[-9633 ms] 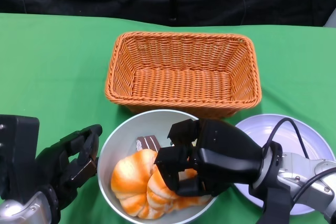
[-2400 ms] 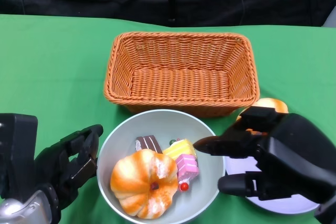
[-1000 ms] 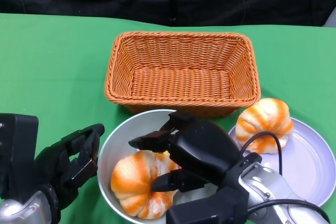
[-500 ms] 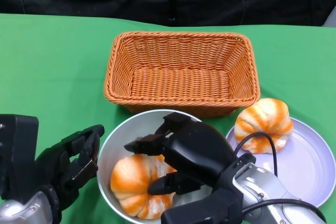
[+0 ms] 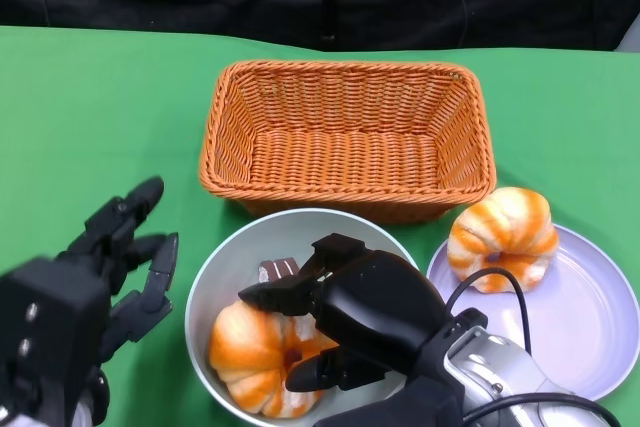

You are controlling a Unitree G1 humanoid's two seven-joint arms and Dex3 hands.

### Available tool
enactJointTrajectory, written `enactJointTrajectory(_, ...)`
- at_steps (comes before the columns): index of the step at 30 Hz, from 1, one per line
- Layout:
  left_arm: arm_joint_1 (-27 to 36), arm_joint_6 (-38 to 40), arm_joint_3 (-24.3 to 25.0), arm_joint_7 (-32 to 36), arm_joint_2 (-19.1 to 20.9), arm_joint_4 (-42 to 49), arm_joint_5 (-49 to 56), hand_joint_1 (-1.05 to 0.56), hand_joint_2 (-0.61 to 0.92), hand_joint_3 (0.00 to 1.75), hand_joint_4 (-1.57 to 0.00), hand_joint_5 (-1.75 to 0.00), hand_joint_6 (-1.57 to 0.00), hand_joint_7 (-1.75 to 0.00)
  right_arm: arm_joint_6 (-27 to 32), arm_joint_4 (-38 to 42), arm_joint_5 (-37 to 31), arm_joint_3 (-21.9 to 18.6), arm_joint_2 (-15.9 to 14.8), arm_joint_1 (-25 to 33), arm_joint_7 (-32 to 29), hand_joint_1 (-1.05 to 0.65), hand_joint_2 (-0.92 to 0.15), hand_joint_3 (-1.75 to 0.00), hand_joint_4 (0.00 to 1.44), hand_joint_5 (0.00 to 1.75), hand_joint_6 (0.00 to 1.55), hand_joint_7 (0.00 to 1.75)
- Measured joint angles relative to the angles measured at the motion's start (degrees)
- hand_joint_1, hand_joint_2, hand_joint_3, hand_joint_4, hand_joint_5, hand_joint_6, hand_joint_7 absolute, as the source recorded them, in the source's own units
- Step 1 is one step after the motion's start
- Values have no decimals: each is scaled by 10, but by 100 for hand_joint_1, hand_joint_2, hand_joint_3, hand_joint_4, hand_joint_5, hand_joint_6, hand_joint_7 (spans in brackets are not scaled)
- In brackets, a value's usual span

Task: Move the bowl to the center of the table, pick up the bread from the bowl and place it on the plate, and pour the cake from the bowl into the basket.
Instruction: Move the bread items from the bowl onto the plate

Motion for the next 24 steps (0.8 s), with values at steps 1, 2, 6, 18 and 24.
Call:
enactJointTrajectory(1,0,-25,2,1,-6,9,0,-64,92,71,0,-104,-35,-2,-2,2,0,0,0,0,-2,-58,-92,-12,21,94,59,4)
enactJointTrajectory(2,1,-48,4,3,-11,18,0,-65,92,71,0,-105,-35,-2,-4,5,0,0,0,0,-6,-57,-92,-12,22,94,60,4)
enactJointTrajectory(6,1,-110,10,4,-24,38,-1,-68,92,72,0,-103,-35,-2,-22,20,0,0,-1,1,-40,-42,-91,-11,44,106,76,13)
enactJointTrajectory(18,0,-179,16,1,-32,73,-7,-70,92,68,0,-108,-37,-4,-160,100,25,-3,8,3,-228,-19,-30,-144,102,175,80,174)
enactJointTrajectory(24,-2,-223,18,-3,-33,97,-13,-70,92,69,0,-109,-37,-5,-201,131,17,-3,11,1,-293,-19,-24,-152,103,175,80,175)
